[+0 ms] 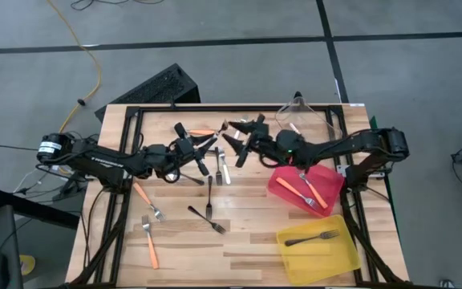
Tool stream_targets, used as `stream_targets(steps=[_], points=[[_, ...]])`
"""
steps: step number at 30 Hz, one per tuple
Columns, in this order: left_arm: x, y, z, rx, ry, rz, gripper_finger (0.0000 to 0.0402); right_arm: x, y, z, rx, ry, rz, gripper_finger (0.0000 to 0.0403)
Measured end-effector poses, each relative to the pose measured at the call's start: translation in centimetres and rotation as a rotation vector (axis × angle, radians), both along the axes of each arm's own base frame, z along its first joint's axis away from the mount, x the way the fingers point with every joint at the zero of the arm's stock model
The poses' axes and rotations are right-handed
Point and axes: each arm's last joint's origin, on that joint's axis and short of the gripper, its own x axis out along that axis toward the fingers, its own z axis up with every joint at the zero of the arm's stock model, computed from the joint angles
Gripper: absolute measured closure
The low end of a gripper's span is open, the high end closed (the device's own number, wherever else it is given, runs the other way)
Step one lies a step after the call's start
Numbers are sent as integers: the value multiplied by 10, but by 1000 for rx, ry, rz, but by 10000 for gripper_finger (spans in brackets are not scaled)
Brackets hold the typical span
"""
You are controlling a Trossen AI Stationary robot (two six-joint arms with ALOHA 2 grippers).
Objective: Sort silverware by color (type)
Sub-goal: Put the white fork into the transparent bin
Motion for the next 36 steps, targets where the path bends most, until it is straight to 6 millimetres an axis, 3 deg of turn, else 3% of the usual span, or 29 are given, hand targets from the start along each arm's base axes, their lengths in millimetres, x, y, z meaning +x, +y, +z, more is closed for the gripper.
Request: stream_targets(steps=[7,18,36], points=[[0,0,-2,1,31,27,372,29,-1,-3,-42,25,-12,147],[-1,0,-2,17,40,84,372,14,-3,13,-27,59,-113,159],[-1,0,-1,17,24,72,374,18,-11,5,30,63,-53,370]])
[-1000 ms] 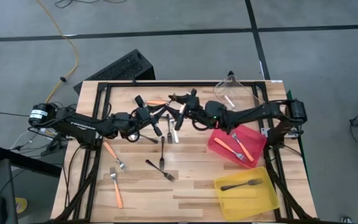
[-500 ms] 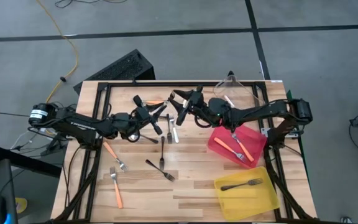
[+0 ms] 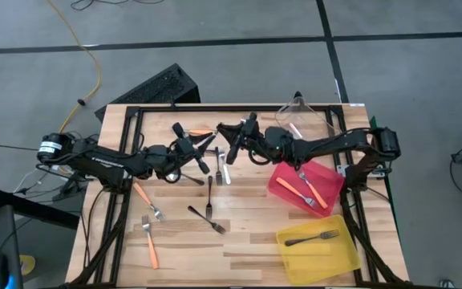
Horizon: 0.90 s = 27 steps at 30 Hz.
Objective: Sort silverware by color (type)
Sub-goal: Put the white fork into the transparent bin
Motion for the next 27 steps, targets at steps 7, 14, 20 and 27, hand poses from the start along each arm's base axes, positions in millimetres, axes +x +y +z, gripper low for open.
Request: stream_targets(steps=[7,14,20,27], points=[[0,-1,1,7,-2,-47,374,0,-2,-3,0,29,-22,384],[1,-1,-3,25,60,-44,360,-7,-2,2,-27,95,-73,384],[1,-2,-10,-13,111,-31,322,-36,-3,15,-22,283,-139,384],[6,-2,-14,-157,176,-138,302,-99,-22,28,67,540,-330,384]])
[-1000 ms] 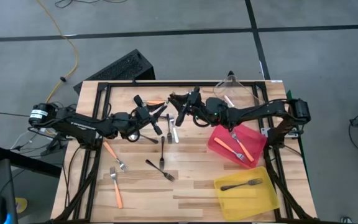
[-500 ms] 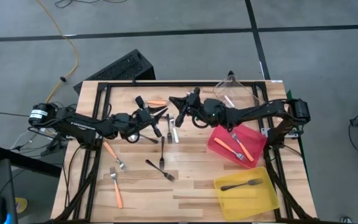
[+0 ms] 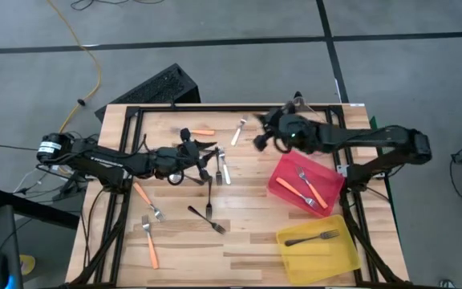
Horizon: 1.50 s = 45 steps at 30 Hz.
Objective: Sort silverware by color (type)
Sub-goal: Put the white fork into the transparent bin
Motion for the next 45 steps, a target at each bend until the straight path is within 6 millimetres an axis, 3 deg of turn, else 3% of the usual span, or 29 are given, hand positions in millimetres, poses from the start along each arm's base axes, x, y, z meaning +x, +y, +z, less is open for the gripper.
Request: stream_targets(steps=[7,16,20,26,34,45], points=[[7,3,8,-82,97,-107,302,-60,-38,-5,179,144,-288,384],[8,4,9,-133,104,-140,302,-80,-91,-49,412,420,-406,384],[7,2,6,-158,134,-189,302,-90,-110,-80,511,427,-400,384],[7,1,6,-193,131,-238,302,-105,-123,-115,612,356,-380,384],[7,9,6,-214,118,-220,302,-119,-124,-137,644,363,-418,382],[6,18,6,-213,130,-243,298,-115,-129,-135,582,316,-391,253]])
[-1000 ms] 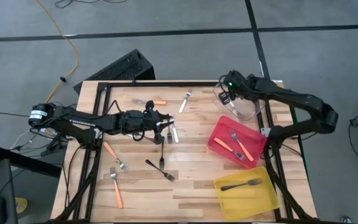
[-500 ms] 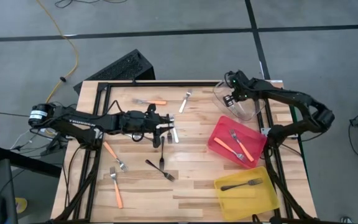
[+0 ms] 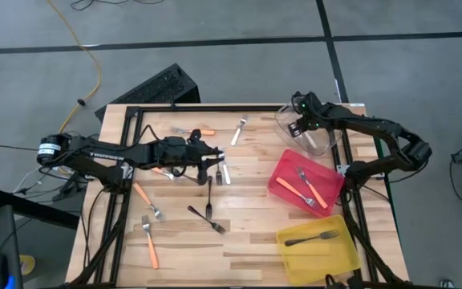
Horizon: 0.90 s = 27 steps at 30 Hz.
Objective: Sort silverware by color (type)
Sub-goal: Put the white fork into the transparent bin, then put the orange fork into the red bin
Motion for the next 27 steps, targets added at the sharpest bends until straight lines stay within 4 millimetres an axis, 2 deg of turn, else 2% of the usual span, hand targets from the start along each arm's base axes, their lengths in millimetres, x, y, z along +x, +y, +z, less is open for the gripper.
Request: stream_targets(steps=[5,13,19,27], points=[[-3,0,-4,26,61,13,279,1,-1,7,-20,-33,11,211],[-21,-1,-3,-16,166,30,271,2,9,55,-138,-174,61,210],[-34,-2,5,-28,183,51,271,-5,36,95,-178,-372,204,219],[-38,-3,9,-12,182,1,271,-15,78,126,-199,-576,427,220]])
